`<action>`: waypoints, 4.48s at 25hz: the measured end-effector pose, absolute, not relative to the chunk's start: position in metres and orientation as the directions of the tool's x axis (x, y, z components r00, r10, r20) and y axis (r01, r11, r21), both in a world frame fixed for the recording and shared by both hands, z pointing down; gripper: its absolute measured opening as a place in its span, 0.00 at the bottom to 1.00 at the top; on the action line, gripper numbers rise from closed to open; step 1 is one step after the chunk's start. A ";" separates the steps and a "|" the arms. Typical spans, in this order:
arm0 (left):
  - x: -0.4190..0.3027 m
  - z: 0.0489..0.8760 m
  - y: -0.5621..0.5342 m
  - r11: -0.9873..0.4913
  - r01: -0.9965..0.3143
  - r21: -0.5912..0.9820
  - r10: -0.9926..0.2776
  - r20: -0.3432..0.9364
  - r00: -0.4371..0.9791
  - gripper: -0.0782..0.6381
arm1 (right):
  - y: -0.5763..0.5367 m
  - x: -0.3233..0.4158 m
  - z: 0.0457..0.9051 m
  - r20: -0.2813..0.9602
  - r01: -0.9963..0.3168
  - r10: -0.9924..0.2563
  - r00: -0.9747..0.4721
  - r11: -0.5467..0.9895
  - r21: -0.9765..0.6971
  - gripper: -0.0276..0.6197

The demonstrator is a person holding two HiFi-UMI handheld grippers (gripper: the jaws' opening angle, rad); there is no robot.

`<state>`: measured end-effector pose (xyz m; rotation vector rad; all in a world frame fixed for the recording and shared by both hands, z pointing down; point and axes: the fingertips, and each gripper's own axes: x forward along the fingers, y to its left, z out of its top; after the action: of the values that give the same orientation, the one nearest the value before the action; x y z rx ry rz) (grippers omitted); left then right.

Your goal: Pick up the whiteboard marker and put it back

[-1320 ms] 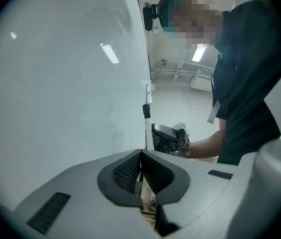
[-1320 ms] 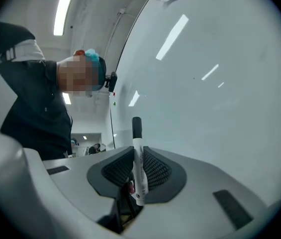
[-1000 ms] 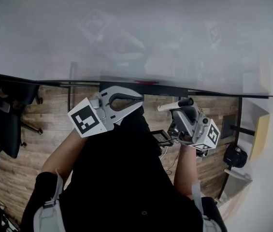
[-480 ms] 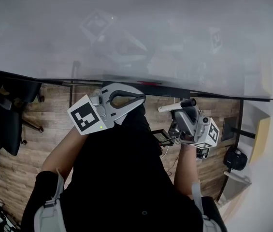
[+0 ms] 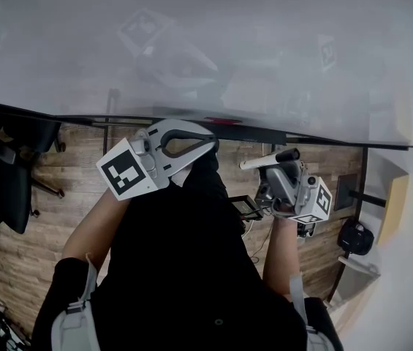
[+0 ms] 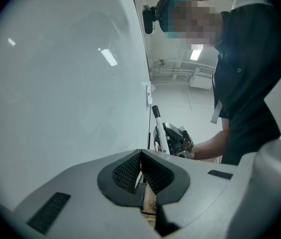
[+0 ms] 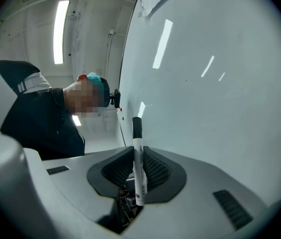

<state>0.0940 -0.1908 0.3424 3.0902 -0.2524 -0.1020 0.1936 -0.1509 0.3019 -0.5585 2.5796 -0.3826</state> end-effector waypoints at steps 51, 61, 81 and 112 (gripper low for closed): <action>0.097 0.374 -0.186 -0.988 -0.142 0.057 -0.142 0.003 0.990 0.12 | -0.190 0.176 0.422 0.414 -0.549 -0.639 -0.649 0.769 0.327 0.14; 0.093 0.376 -0.185 -0.985 -0.161 0.069 -0.160 0.017 0.987 0.12 | -0.197 0.177 0.500 0.625 -0.400 -0.552 -0.552 0.833 0.382 0.14; 0.092 0.387 -0.183 -0.981 -0.170 0.094 -0.167 0.035 0.985 0.12 | -0.208 0.178 0.582 0.766 -0.311 -0.439 -0.470 0.894 0.321 0.14; 0.093 0.385 -0.178 -0.983 -0.158 0.088 -0.155 0.042 0.987 0.12 | -0.205 0.164 0.531 0.629 -0.424 -0.466 -0.622 0.876 0.230 0.15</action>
<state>0.0933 -0.1778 0.3845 3.0401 -0.2398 0.0533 0.1641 -0.2045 0.5309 -1.0256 3.7330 0.1221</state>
